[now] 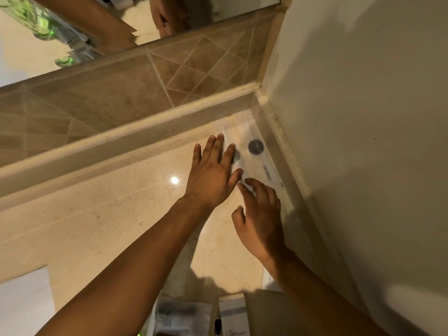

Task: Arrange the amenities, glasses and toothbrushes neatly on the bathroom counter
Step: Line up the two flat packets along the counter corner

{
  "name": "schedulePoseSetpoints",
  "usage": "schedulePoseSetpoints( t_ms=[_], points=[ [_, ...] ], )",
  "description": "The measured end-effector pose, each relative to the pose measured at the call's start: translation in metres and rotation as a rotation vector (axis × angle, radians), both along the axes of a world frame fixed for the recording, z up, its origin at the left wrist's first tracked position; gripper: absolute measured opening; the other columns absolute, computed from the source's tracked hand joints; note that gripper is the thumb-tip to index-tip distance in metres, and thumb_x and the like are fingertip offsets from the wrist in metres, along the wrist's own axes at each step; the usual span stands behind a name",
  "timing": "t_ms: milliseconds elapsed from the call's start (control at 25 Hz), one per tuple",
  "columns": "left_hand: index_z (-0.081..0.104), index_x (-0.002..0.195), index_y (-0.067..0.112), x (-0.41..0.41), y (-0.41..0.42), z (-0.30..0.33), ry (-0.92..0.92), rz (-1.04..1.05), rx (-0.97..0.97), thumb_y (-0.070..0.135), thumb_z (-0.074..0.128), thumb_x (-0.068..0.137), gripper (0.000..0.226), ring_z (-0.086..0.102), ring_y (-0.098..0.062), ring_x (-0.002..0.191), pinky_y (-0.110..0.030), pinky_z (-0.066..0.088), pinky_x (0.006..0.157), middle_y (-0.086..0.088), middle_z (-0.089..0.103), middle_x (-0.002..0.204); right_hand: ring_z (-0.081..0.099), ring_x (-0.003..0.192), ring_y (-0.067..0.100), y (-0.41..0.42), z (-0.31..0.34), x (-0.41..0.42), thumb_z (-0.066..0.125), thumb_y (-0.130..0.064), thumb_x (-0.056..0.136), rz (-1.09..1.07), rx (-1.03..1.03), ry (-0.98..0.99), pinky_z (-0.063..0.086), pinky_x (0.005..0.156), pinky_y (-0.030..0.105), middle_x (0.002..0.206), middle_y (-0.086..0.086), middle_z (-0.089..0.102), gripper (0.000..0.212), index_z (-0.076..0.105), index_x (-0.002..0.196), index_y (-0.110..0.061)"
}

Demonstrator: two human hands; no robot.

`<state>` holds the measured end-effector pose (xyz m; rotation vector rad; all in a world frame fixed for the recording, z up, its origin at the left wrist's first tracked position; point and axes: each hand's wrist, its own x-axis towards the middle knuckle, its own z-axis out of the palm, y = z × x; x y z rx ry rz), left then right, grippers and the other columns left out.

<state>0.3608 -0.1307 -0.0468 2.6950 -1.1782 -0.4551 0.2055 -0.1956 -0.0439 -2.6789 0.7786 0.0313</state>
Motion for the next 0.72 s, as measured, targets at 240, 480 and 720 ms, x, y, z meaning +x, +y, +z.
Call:
schedulePoseSetpoints(
  t_ms=[240,480,720],
  points=[
    [0.020,0.160,0.022,-0.0002,-0.0007,-0.0005,-0.004,-0.006,0.018,0.057,0.029,0.102,0.068,0.000,-0.029,0.158,-0.053,0.001,0.127,-0.011,0.006,0.170,0.048,0.129,0.023,-0.0001,0.0007,0.0003,0.062,-0.031,0.087,0.015,-0.008,0.004,0.045,0.105,0.041,0.145,0.003,0.053,0.056,0.051,0.141,-0.020],
    [0.019,0.160,0.022,-0.0011,-0.0016,-0.0008,-0.005,-0.001,0.026,0.058,0.028,0.102,0.068,0.000,-0.029,0.158,-0.053,-0.001,0.127,-0.010,0.005,0.170,0.048,0.130,0.023,-0.0008,-0.0004,-0.0005,0.063,-0.031,0.088,0.017,-0.011,0.012,0.044,0.104,0.039,0.145,0.003,0.053,0.056,0.051,0.141,-0.020],
    [0.017,0.160,0.021,-0.0040,0.0004,0.0010,0.008,0.011,0.005,0.058,0.027,0.103,0.069,-0.001,-0.029,0.158,-0.052,0.000,0.127,-0.011,0.004,0.170,0.048,0.132,0.022,-0.0003,0.0018,-0.0025,0.065,-0.032,0.087,0.015,0.013,0.003,0.042,0.107,0.040,0.147,0.001,0.051,0.057,0.050,0.142,-0.023]
  ],
)
